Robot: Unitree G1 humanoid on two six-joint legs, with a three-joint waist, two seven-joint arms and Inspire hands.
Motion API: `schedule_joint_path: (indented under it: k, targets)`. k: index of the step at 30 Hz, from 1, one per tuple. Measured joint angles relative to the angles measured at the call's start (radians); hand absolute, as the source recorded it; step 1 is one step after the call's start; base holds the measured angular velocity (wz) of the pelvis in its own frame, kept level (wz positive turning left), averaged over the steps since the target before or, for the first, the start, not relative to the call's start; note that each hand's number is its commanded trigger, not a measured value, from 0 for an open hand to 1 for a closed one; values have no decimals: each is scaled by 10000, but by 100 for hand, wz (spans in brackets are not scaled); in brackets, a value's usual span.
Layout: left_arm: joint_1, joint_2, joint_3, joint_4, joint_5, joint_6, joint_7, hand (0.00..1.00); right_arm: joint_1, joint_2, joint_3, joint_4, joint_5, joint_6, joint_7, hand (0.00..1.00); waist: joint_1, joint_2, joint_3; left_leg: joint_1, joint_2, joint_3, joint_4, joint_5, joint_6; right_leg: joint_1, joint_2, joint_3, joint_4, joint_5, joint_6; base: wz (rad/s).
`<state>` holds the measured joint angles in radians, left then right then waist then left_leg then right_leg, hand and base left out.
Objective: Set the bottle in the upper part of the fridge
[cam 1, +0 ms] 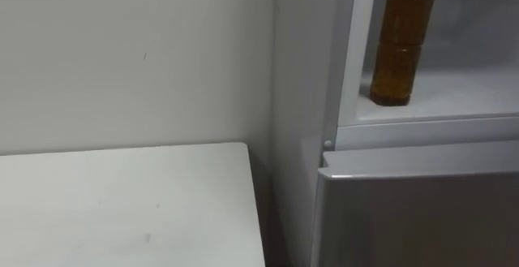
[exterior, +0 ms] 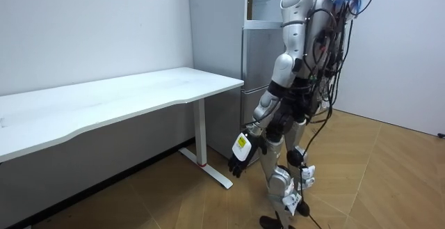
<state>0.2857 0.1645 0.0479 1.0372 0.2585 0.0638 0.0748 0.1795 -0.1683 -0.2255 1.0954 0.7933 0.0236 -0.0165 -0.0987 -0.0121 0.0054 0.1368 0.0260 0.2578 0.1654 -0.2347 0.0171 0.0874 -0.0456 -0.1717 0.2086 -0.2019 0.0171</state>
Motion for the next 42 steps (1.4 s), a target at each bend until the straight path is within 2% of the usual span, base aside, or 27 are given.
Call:
schedule_joint_path:
  k: [2, 3, 5, 7, 10, 12, 18, 22, 25, 30, 32, 36, 38, 42]
  targets:
    - [77, 62, 148, -23, -47, -9, 13, 0, -5, -50, -425, -580, 346, -22, -169, 0, -197, -87, -24, 5, 1, 85, 19, 1, 1, -29, 16, 89, 22, -15, 4, -9]
    - [135, 105, 176, -73, -81, -16, 19, 0, 16, -96, -616, -984, 696, -53, -358, 0, -307, -82, -12, 22, 5, 131, 32, 2, -1, -39, 25, 134, 17, -14, 2, -9]
    - [170, 155, 176, -137, -89, -22, 37, 0, 36, -180, -750, -1469, 1114, -219, -629, 0, -415, -131, -11, 48, 5, 196, 21, 2, -1, -72, 44, 265, 43, -15, 3, -13]
    - [135, 160, 178, -276, -102, -68, 85, 0, 114, -288, -874, -2154, 1397, -228, -1027, 0, -512, -205, -37, -18, -3, 186, -11, 2, -1, -217, 46, 327, 110, -19, 2, -12]
    - [104, 182, 311, -444, -94, -213, 144, 0, 98, -344, -1580, -3299, 1426, -276, -1661, 0, -718, -281, -22, -85, -11, 218, -19, 3, 2, -368, 55, 373, 172, -11, 0, -11]
    - [114, 191, 318, -698, -94, -284, 324, 0, 63, -548, -1921, -3898, 1424, -486, -2127, 0, -872, -348, -32, -40, -7, 347, -66, 2, 0, -361, 87, 515, 174, -11, 1, -11]
    - [56, 252, 312, -1257, -45, -311, 294, 0, 209, -673, -2747, -6425, 1425, -726, -3486, 0, -1111, -349, -33, -60, -22, 465, -147, 0, -4, -492, 151, 691, 184, -7, -6, -12]
    - [61, 269, 315, -1411, -74, -320, 271, 0, 199, -780, -2919, -7903, 1387, -790, -4221, 0, -1171, -376, -46, -199, -20, 645, -157, 1, -7, -710, 182, 870, 329, 1, -18, -14]
    - [174, 268, 309, -1490, -85, -305, 208, 0, 146, -886, -3312, -8597, 954, -795, -4768, 0, -1234, -448, -84, -200, -18, 656, -129, 0, -7, -706, 179, 876, 355, 6, -19, 0]
    - [428, 332, 314, -1532, -2, -306, 211, 0, 118, -1238, -3591, -9932, 388, -990, -5751, 0, -1382, -424, -66, -232, 59, 666, -147, -19, -21, -805, 190, 868, 468, 6, -19, 0]
    - [417, 333, 313, -1525, -1, -306, 217, 0, 99, -1247, -3616, -10500, -67, -994, -6185, 0, -1407, -376, -65, -298, 62, 685, -146, -19, -22, -918, 199, 882, 500, 16, -36, -9]
    - [492, 352, 315, -1460, 19, -306, 223, 0, 34, -1555, -3889, -11600, -591, -1031, -7038, 0, -1409, -330, -69, -359, 13, 701, -127, -16, -26, -998, 231, 916, 528, 32, -62, -5]
    - [506, 353, 315, -1450, 6, -306, 226, 0, 34, -1619, -3945, -11993, -623, -1212, -7198, 0, -1423, -339, -66, -378, 27, 703, -126, -15, -29, -1001, 252, 924, 503, 42, -78, 0]
    - [558, 358, 298, -1475, -27, -305, 246, 0, 6, -1619, -4193, -13037, -642, -1276, -7604, 0, -1427, -340, -64, -393, 36, 699, -134, -13, -34, -1034, 268, 903, 501, 42, -80, 0]
